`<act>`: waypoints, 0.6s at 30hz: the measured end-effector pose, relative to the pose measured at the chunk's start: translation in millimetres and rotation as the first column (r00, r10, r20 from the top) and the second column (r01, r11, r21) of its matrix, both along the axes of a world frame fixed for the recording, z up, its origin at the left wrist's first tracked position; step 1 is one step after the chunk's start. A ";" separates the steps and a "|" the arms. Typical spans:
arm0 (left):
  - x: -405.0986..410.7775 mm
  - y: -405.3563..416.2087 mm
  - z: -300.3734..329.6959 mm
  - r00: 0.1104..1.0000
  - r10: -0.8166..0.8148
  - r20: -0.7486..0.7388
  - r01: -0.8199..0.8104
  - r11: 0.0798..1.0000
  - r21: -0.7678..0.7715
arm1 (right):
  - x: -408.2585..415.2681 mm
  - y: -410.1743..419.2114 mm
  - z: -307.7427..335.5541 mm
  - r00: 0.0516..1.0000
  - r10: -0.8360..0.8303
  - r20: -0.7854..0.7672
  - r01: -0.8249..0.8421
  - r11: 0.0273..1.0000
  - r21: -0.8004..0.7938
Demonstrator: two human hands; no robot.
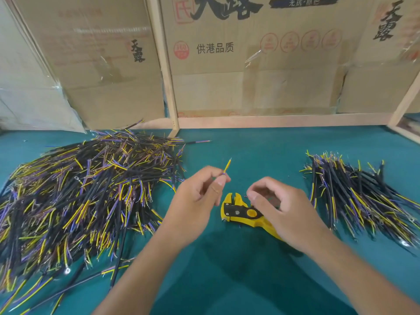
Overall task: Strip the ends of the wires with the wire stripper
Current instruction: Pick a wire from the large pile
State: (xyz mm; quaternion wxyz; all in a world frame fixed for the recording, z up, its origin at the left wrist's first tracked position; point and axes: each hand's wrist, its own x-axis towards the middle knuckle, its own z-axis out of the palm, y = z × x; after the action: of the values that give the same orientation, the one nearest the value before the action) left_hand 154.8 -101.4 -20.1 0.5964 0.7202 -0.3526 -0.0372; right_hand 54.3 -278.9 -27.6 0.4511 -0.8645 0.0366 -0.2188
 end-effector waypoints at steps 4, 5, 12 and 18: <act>-1.3 0.0 -0.2 0.993 -0.087 -0.077 0.085 0.996 -0.027 | 1.4 -11.4 -4.4 0.986 -0.049 -0.156 0.014 0.976 -0.216; -1.0 0.1 -0.2 0.989 -0.108 -0.105 0.104 0.994 -0.045 | 0.8 -15.6 -4.6 0.963 -0.073 -0.260 -0.022 0.940 -0.342; -0.2 2.3 -4.4 0.972 -0.183 -0.150 0.180 0.983 -0.032 | -5.3 -31.5 -7.7 0.783 -0.319 -0.534 -0.188 0.698 -0.691; 1.4 -0.5 -8.5 0.975 -0.175 -0.137 0.171 0.984 -0.042 | -6.9 -30.0 -1.1 0.790 -0.265 -0.553 -0.222 0.717 -0.661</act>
State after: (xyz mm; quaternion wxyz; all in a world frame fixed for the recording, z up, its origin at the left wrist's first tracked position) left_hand 156.2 -101.9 -28.7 0.6249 0.6732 -0.3718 -0.1341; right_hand 47.4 -309.0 -28.7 0.0521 -0.9904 0.1063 0.0709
